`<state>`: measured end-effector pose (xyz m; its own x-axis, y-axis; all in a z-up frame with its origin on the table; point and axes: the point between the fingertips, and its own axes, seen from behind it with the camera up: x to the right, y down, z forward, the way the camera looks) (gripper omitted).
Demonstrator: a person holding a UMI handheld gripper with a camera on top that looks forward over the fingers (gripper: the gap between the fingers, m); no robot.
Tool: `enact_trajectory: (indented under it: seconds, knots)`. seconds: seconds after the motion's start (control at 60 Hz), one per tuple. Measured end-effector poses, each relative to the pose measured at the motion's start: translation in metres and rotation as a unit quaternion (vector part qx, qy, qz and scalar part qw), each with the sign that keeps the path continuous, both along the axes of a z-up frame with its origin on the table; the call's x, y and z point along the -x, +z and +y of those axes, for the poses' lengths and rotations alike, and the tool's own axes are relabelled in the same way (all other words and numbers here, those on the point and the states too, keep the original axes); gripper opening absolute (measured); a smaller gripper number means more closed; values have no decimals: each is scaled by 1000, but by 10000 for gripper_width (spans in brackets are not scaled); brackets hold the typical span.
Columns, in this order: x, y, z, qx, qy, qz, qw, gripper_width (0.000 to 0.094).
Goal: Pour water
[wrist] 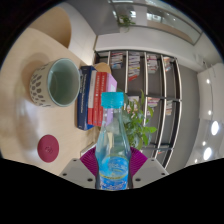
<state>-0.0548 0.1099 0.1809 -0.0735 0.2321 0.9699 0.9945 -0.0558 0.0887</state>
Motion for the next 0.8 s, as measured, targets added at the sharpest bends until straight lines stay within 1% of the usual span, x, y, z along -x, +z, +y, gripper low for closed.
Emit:
enact_trajectory:
  seconds: [0.05, 0.083, 0.183, 0.283, 0.35, 0.4, 0.5, 0.583, 0.617, 0.7, 0.717, 0.767, 0.8]
  knots:
    - [14, -10, 15, -5, 28, -43, 999, 367]
    - [23, -12, 16, -8, 41, -79, 996, 367]
    - [37, -13, 26, -21, 71, -182, 980, 366]
    - [52, -11, 34, -43, 86, -285, 954, 367]
    - [60, -8, 35, -53, 107, -315, 942, 367]
    - [62, -7, 35, -58, 104, -331, 936, 367]
    - [56, -14, 36, -47, 91, -328, 939, 367]
    - [53, -12, 31, -45, 80, -281, 955, 368]
    - [54, -9, 31, -48, 66, -251, 965, 366]
    - [55, 7, 20, -46, 42, -111, 992, 367]
    - [56, 13, 18, -47, 36, -80, 995, 384]
    - [62, 30, 6, -48, 14, 23, 999, 383]
    - [63, 36, 10, -48, 7, 91, 995, 385]
